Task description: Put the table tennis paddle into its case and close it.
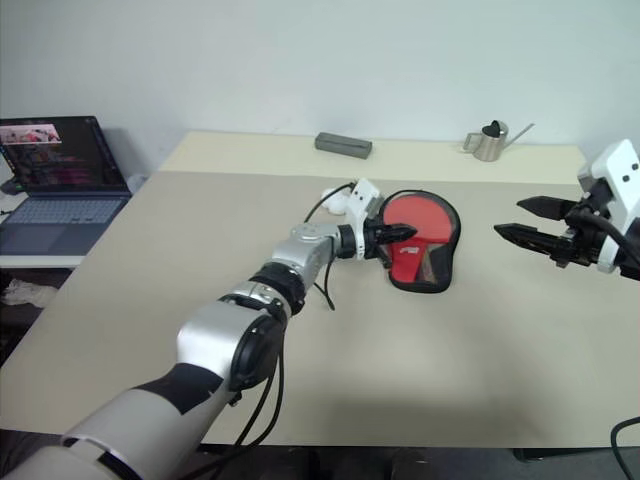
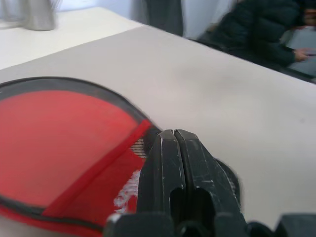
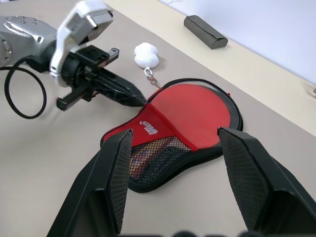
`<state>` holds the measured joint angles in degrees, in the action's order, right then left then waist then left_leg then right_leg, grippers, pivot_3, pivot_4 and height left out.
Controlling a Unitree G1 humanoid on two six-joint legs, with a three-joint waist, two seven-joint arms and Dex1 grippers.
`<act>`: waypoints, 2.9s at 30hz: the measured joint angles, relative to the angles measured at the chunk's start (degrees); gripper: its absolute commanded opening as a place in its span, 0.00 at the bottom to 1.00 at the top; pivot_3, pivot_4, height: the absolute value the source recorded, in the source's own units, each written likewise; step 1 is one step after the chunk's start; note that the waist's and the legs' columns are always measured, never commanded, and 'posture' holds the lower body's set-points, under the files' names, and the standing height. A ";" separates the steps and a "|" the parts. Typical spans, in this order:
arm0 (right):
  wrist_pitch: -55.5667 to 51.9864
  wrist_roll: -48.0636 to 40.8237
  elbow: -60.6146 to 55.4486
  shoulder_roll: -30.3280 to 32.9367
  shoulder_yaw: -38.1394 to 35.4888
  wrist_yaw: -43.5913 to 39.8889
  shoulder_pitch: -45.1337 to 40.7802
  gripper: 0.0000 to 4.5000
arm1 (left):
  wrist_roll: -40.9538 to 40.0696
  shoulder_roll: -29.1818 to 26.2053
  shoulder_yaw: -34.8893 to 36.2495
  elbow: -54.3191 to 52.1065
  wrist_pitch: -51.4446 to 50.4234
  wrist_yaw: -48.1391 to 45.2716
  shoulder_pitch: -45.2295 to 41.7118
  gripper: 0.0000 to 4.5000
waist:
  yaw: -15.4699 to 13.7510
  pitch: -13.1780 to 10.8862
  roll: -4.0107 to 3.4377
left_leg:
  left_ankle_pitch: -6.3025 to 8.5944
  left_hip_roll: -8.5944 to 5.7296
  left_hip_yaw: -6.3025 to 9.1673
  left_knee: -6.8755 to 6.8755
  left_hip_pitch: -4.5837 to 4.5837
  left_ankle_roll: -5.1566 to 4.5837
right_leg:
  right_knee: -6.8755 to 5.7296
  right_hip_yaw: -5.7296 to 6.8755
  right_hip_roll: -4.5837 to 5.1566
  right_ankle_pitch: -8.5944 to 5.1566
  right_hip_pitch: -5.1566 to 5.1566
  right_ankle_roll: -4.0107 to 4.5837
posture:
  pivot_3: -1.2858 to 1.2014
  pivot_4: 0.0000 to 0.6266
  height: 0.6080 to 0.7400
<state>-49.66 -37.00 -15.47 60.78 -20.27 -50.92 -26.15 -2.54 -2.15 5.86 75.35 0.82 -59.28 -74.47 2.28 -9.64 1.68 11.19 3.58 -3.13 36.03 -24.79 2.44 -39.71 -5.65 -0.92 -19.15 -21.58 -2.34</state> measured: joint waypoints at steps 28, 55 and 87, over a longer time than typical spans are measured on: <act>2.63 16.60 34.81 -22.50 21.21 12.33 -18.64 0.67 | -15.31 -30.60 -1.66 -67.99 -23.56 -11.14 30.59 0.75 | 0.57 0.04 -0.08 | -0.04 0.09 0.07 0.10 0.04 0.01 | -0.17 0.04 0.04 0.01 0.03 0.02 | 0.52 0.24 1.00; 14.27 24.45 67.61 -33.61 17.92 15.49 -29.73 0.67 | -17.82 -31.75 -3.40 -68.05 -24.15 -10.23 29.53 0.75 | 1.05 0.04 -0.09 | -0.04 0.11 0.04 0.10 0.05 0.02 | -0.21 0.02 0.04 0.01 0.02 0.02 | 0.52 0.24 1.00; 2.31 21.75 60.74 -37.07 12.44 16.48 -28.70 0.01 | -20.04 -38.00 -4.45 -68.71 -24.66 -16.17 34.13 0.76 | 2.31 0.04 -0.09 | -0.04 0.13 0.08 0.03 0.07 0.02 | -0.21 0.04 0.02 0.01 0.01 0.02 | 0.52 0.24 1.00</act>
<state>-47.35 -15.25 45.27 23.71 -7.84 -34.44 -54.86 -22.58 -40.15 1.42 6.63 -23.83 -75.45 -40.34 4.60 -9.60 1.58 11.15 3.72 -3.05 36.06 -24.71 2.46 -39.92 -5.61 -0.89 -19.14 -21.57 -2.31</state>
